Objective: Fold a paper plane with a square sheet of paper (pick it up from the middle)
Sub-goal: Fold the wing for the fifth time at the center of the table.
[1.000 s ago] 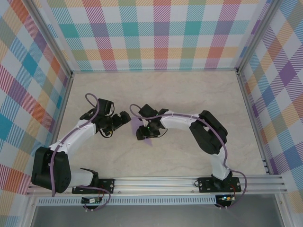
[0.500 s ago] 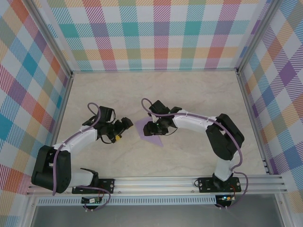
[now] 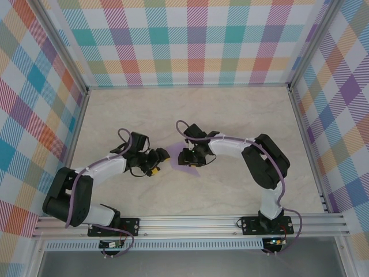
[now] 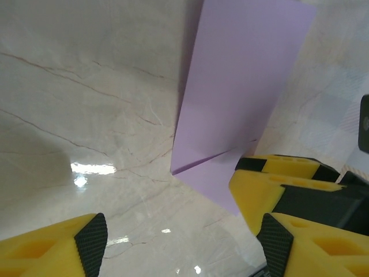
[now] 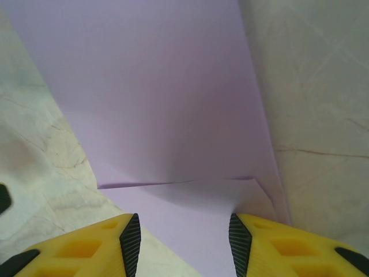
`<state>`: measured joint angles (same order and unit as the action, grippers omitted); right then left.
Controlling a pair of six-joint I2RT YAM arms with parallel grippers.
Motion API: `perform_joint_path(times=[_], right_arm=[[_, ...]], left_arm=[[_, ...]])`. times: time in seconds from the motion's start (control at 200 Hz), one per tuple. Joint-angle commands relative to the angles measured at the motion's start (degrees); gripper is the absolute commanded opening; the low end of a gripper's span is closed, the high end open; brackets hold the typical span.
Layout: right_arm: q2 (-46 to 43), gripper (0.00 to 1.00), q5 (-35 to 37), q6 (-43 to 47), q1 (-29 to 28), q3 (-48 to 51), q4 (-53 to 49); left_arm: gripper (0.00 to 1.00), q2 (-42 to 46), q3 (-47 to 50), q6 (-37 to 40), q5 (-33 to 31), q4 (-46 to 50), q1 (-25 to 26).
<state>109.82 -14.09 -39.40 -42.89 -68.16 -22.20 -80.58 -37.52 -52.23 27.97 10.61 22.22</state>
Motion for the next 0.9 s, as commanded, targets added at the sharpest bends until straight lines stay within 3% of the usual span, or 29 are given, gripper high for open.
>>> perform_joint_path(times=[0.0, 0.235, 0.435, 0.895], right_arm=[[0.9, 0.47, -4.5, -3.4, 1.9, 3.7, 5.2], [1.0, 0.47, -12.6, -8.1, 5.7, 10.6, 13.9], [0.7, 0.45, -15.2, -9.6, 7.6, 13.1, 16.5], [1.0, 0.42, -17.5, -10.8, 9.1, 14.3, 18.4]], left_arm=[[0.69, -1.9, -0.8, -0.9, 2.1, -1.1, 1.5], [0.54, -5.6, -3.0, -1.1, 2.2, -1.9, 3.3], [0.42, -8.6, -5.4, -0.7, 1.8, -2.0, 4.0], [0.37, -13.4, -8.9, 1.0, 0.8, -0.7, 4.4]])
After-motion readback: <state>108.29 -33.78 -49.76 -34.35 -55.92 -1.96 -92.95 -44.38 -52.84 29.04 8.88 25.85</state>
